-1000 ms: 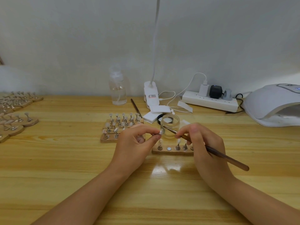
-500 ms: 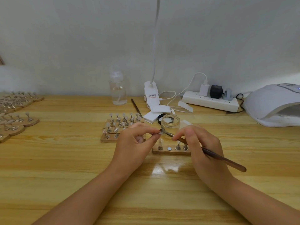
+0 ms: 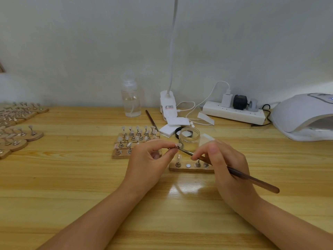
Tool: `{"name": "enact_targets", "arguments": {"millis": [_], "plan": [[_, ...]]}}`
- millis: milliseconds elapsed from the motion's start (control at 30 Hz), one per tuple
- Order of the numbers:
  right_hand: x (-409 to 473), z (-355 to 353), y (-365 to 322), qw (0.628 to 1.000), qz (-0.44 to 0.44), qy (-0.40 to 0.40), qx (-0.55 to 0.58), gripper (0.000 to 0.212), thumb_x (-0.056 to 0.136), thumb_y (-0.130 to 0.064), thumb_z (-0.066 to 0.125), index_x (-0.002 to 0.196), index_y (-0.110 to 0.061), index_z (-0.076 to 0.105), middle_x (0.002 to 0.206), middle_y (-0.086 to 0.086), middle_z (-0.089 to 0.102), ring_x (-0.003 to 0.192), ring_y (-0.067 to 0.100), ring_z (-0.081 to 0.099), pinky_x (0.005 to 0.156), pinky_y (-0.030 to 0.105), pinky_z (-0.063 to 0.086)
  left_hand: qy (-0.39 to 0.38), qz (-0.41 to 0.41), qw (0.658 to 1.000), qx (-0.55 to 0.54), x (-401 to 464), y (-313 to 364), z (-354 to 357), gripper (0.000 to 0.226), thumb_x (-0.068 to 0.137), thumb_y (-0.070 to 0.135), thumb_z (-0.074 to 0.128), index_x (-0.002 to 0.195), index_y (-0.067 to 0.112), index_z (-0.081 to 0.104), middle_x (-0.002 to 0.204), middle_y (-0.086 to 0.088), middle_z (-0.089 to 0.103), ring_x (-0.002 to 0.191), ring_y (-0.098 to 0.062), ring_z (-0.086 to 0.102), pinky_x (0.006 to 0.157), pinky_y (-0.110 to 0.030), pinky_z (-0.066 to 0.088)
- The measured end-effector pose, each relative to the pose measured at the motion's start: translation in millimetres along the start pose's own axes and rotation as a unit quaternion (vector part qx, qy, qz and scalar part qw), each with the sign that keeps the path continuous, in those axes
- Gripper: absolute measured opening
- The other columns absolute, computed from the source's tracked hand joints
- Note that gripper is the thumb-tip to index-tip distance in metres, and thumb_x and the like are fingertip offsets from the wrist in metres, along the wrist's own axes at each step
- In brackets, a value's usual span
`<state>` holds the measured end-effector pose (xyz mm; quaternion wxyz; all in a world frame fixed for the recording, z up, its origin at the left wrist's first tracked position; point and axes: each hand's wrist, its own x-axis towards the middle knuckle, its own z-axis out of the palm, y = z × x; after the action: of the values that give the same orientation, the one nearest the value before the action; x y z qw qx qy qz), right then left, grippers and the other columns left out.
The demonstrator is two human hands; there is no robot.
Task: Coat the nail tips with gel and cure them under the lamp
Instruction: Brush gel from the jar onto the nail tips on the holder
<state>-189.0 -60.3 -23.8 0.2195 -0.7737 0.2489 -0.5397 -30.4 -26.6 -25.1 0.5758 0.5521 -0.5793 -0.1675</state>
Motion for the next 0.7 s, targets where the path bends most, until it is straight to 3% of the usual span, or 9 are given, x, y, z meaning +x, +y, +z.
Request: {"name": "enact_targets", "arguments": {"millis": [100, 233, 333, 433, 567, 633, 700], "plan": [[-0.3, -0.8, 0.7, 1.0, -0.019, 0.009, 0.003, 0.033, 0.091, -0.029, 0.031, 0.072, -0.03, 0.058, 0.067, -0.009, 0.06, 0.07, 0.009, 0.058, 0.068, 0.041, 0.048, 0.007, -0.005, 1.0, -0.001, 0.1, -0.4, 0.5, 0.028, 0.075, 0.01, 0.071, 0.077, 0.038, 0.067, 0.081, 0.02, 0.068, 0.047, -0.009, 0.041, 0.046, -0.013, 0.036], [0.4, -1.3, 3.1, 1.0, 0.01, 0.021, 0.015, 0.032, 0.091, -0.032, 0.033, 0.076, -0.027, 0.06, 0.075, -0.007, 0.061, 0.077, 0.008, 0.058, 0.068, 0.016, 0.045, -0.001, 0.017, 1.0, -0.008, 0.0, -0.3, 1.5, 0.029, 0.077, 0.009, 0.068, 0.077, 0.038, 0.066, 0.08, 0.013, 0.067, 0.038, -0.004, 0.034, 0.044, -0.007, 0.03], [1.0, 0.7, 3.4, 1.0, 0.01, 0.008, 0.004, 0.03, 0.091, -0.034, 0.034, 0.078, -0.028, 0.06, 0.081, -0.009, 0.062, 0.081, 0.01, 0.059, 0.074, 0.029, 0.047, -0.006, 0.029, 1.0, -0.008, 0.0, -0.9, 1.9, 0.029, 0.078, 0.009, 0.066, 0.078, 0.038, 0.065, 0.083, 0.013, 0.063, 0.035, -0.004, 0.03, 0.045, -0.004, 0.028], [-0.2, 0.3, 3.2, 1.0, 0.003, 0.004, 0.002, 0.031, 0.091, -0.033, 0.032, 0.075, -0.031, 0.059, 0.072, -0.012, 0.061, 0.075, 0.008, 0.058, 0.072, 0.041, 0.048, -0.011, 0.033, 0.999, -0.003, 0.1, -1.2, 2.1, 0.026, 0.08, 0.008, 0.065, 0.083, 0.034, 0.066, 0.084, 0.012, 0.063, 0.035, -0.002, 0.031, 0.044, -0.003, 0.028], [-1.2, -1.5, 3.0, 1.0, 0.003, 0.018, 0.011, 0.038, 0.091, -0.031, 0.028, 0.067, -0.031, 0.057, 0.063, -0.007, 0.06, 0.068, 0.004, 0.055, 0.069, 0.034, 0.043, -0.009, 0.035, 0.999, 0.005, 0.5, -1.8, 2.2, 0.023, 0.08, 0.011, 0.063, 0.086, 0.033, 0.066, 0.086, 0.011, 0.065, 0.042, -0.017, 0.039, 0.046, -0.005, 0.03], [-0.5, -1.3, 2.5, 1.0, 0.004, 0.026, 0.011, 0.035, 0.09, -0.031, 0.029, 0.07, -0.03, 0.058, 0.066, -0.009, 0.061, 0.07, 0.005, 0.057, 0.069, 0.035, 0.046, -0.006, 0.034, 0.999, 0.005, 0.7, -2.4, 2.6, 0.025, 0.08, 0.011, 0.064, 0.086, 0.036, 0.066, 0.084, 0.012, 0.065, 0.053, -0.03, 0.046, 0.047, -0.007, 0.032], [0.4, -0.5, 2.0, 1.0, 0.005, 0.023, 0.006, 0.032, 0.09, -0.033, 0.032, 0.075, -0.03, 0.059, 0.073, -0.012, 0.062, 0.075, 0.006, 0.059, 0.073, 0.036, 0.048, -0.007, 0.04, 0.999, 0.009, 0.5, -2.1, 3.0, 0.029, 0.08, 0.01, 0.063, 0.085, 0.038, 0.064, 0.081, 0.013, 0.065, 0.06, -0.032, 0.051, 0.047, -0.012, 0.033]]}}
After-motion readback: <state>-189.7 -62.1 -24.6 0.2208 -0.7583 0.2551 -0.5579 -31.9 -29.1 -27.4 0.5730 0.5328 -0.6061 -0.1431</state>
